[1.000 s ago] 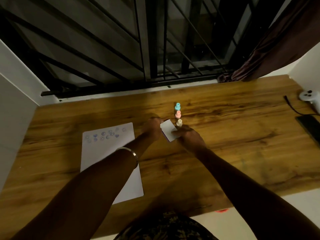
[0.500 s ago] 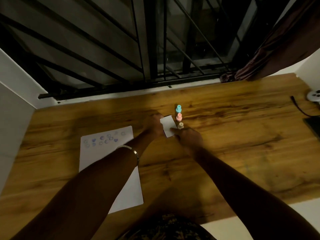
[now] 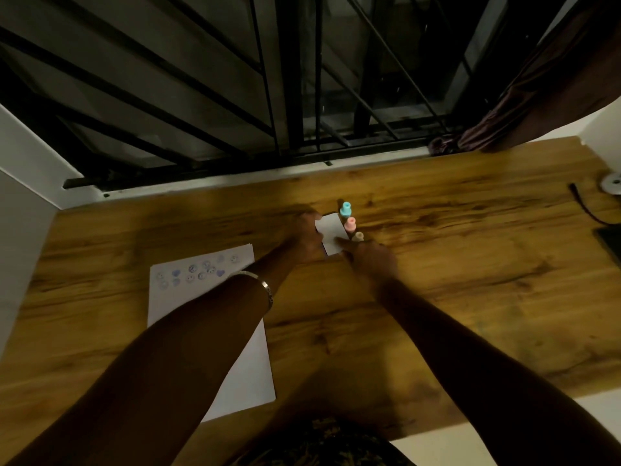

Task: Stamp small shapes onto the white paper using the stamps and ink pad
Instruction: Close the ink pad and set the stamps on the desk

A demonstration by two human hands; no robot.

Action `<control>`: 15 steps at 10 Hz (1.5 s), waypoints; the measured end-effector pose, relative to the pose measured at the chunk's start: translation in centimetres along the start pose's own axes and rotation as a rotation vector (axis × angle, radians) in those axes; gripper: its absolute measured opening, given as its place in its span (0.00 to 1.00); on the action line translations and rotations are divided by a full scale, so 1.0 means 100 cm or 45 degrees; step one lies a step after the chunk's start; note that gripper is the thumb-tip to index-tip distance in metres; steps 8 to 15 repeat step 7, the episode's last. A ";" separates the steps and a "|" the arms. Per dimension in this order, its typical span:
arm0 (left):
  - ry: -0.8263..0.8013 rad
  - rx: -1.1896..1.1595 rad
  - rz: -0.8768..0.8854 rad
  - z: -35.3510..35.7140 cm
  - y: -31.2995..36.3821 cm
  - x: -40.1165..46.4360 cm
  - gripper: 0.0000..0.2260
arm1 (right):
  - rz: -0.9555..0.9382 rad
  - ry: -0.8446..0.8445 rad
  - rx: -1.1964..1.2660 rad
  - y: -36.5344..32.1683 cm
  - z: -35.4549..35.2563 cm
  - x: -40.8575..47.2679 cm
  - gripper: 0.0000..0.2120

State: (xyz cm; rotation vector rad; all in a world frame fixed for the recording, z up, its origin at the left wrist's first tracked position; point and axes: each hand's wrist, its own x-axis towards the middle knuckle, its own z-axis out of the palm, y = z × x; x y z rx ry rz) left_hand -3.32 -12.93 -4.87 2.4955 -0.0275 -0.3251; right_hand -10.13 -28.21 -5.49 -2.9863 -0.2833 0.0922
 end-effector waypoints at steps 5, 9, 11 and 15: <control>0.000 -0.008 0.043 -0.005 -0.005 -0.018 0.25 | -0.008 0.034 -0.001 -0.005 -0.003 -0.001 0.21; 0.073 0.063 0.044 -0.023 -0.030 -0.049 0.21 | -0.084 0.107 -0.063 -0.022 -0.014 -0.016 0.19; 0.073 0.063 0.044 -0.023 -0.030 -0.049 0.21 | -0.084 0.107 -0.063 -0.022 -0.014 -0.016 0.19; 0.073 0.063 0.044 -0.023 -0.030 -0.049 0.21 | -0.084 0.107 -0.063 -0.022 -0.014 -0.016 0.19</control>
